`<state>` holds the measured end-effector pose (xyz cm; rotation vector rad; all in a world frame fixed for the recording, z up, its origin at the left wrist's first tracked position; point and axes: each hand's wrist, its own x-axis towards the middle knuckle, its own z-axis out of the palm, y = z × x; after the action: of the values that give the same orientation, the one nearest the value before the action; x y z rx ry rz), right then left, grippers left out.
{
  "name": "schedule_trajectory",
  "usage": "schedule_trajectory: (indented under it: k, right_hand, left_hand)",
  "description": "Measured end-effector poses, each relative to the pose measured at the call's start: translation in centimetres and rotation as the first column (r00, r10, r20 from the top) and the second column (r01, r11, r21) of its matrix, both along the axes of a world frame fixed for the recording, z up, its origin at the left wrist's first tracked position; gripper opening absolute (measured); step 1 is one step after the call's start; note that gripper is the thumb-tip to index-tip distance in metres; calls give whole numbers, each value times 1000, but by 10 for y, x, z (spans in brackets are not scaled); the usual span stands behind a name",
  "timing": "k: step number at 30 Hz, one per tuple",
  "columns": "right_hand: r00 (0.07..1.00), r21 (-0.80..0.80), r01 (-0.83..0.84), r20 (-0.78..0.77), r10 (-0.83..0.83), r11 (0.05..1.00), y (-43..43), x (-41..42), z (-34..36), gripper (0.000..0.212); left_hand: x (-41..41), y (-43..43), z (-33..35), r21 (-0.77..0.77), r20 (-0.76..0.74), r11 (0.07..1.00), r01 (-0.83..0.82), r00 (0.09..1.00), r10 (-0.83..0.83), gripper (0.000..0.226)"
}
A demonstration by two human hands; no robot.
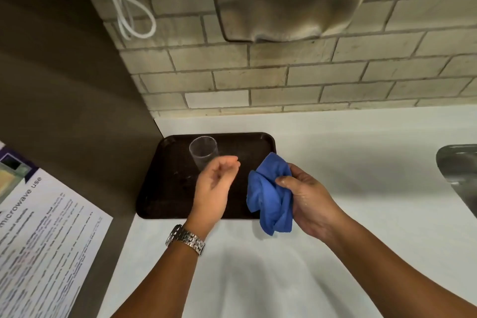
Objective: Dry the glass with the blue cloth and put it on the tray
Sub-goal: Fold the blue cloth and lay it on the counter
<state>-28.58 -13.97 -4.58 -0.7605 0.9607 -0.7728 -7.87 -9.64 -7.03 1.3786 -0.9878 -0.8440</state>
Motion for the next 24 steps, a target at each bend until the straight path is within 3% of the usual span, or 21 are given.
schedule_trajectory:
  k: [3,5,8,11,16,21,24]
  right_hand:
    - [999,-36,-34,42,35,999,-1,4,9,31]
    - [993,-48,-54,99,59,997,-2,6,14,36]
    - [982,-34,-66,173,71,997,-5,6,20,41]
    - [985,-66,-86,145,95,994,-12,5,20,30]
    - [995,-162,-37,-101,21,986,-29,0,9,35]
    - [997,-95,-47,53,52,994,-35,-10,6,39]
    - [997,-98,-61,50,66,993,-35,-4,8,40]
  left_hand:
    - [-9,-3,12,157,-244,956,247,948,-205,69]
    - [-8,-7,11,172,-439,898,404,848,-298,84]
    - [-1,-8,4,173,-509,842,511,778,-368,62]
    - [14,-8,-7,187,-469,878,441,825,-315,18]
    - [43,-7,-10,208,-361,951,229,922,-143,15]
    - [44,-1,0,225,-410,941,254,901,-145,16]
    - [31,-1,13,216,-399,940,264,903,-162,33]
